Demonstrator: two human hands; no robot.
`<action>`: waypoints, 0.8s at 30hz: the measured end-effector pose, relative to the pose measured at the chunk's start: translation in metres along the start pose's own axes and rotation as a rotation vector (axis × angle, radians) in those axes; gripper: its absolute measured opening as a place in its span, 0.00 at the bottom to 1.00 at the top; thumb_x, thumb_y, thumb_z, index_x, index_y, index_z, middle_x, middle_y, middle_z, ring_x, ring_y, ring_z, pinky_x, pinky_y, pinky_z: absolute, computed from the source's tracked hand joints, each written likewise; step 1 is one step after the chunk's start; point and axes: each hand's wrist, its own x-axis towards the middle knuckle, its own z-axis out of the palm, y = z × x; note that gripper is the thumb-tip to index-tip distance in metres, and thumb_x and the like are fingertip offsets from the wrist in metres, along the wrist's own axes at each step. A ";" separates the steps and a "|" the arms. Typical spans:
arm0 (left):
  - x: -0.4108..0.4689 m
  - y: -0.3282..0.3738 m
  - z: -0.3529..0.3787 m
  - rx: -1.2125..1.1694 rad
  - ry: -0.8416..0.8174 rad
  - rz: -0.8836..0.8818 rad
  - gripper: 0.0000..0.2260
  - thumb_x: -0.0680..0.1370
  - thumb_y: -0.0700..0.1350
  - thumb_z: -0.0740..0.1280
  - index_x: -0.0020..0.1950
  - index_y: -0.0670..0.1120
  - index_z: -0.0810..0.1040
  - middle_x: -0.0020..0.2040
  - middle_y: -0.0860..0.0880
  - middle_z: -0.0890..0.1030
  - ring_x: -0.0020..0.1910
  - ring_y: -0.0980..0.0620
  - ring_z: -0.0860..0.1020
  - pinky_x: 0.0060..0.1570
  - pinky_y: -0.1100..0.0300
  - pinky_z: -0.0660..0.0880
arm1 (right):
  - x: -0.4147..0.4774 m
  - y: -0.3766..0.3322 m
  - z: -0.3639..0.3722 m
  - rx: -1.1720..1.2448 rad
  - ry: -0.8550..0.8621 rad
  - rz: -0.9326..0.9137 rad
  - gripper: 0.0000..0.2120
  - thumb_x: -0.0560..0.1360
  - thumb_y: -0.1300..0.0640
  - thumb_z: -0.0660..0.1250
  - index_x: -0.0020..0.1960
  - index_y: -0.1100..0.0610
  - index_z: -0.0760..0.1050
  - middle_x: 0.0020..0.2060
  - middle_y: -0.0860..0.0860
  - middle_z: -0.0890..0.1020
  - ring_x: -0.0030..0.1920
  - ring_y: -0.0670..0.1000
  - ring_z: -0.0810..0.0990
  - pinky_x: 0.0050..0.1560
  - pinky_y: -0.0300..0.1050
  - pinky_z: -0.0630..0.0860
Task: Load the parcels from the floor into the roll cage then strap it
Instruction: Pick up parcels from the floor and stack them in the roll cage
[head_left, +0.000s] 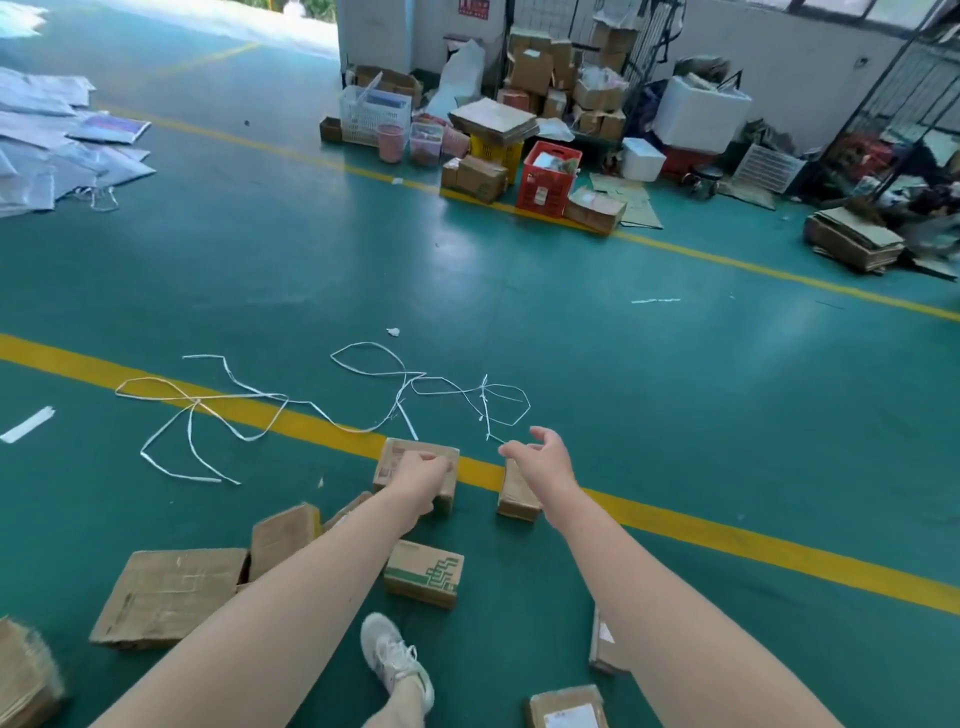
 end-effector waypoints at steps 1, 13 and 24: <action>0.018 0.011 -0.001 -0.004 0.009 -0.007 0.15 0.80 0.45 0.62 0.66 0.43 0.71 0.59 0.43 0.76 0.59 0.43 0.74 0.56 0.50 0.74 | 0.018 -0.009 0.003 -0.008 -0.011 -0.001 0.31 0.76 0.55 0.70 0.76 0.55 0.61 0.61 0.53 0.71 0.58 0.52 0.71 0.58 0.47 0.68; 0.178 0.126 -0.041 -0.034 0.015 -0.122 0.14 0.79 0.43 0.62 0.65 0.45 0.70 0.44 0.47 0.70 0.45 0.47 0.71 0.46 0.53 0.72 | 0.195 -0.104 0.043 -0.206 -0.096 0.040 0.33 0.76 0.54 0.69 0.77 0.54 0.60 0.71 0.55 0.69 0.67 0.56 0.71 0.68 0.55 0.71; 0.294 0.152 -0.062 -0.339 0.323 -0.282 0.07 0.79 0.40 0.59 0.41 0.44 0.70 0.36 0.42 0.68 0.29 0.46 0.70 0.30 0.59 0.69 | 0.371 -0.174 0.118 -0.681 -0.455 -0.112 0.33 0.76 0.53 0.69 0.77 0.52 0.60 0.73 0.54 0.67 0.69 0.53 0.72 0.56 0.47 0.70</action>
